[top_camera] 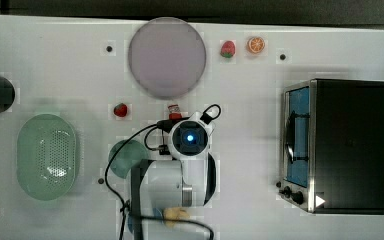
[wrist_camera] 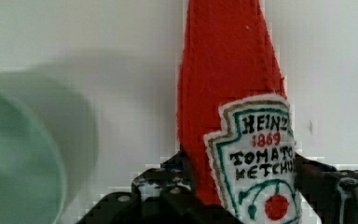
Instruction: Pick Ketchup from the table and place it in strainer.
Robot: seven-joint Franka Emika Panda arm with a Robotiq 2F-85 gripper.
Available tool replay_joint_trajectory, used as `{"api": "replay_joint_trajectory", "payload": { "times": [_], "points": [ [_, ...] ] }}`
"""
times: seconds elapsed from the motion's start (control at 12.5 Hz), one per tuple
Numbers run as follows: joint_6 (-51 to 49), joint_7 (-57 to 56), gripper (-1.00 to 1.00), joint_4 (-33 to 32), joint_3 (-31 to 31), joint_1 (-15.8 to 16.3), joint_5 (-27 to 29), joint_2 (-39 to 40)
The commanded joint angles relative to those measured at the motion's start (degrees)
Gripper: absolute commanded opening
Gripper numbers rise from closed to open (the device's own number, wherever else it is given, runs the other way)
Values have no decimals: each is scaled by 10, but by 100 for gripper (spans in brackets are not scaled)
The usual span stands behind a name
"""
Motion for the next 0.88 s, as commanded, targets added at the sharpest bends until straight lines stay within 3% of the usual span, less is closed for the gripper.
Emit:
{"api": "replay_joint_trajectory", "payload": {
  "times": [0.08, 0.48, 0.72, 0.88],
  "points": [
    [-93, 20, 29, 47, 33, 5, -1, -118],
    [-284, 155, 29, 111, 110, 25, 27, -223],
    [-287, 274, 29, 139, 182, 42, 77, -213],
    [-277, 336, 29, 154, 236, 49, 81, -193]
  ]
}}
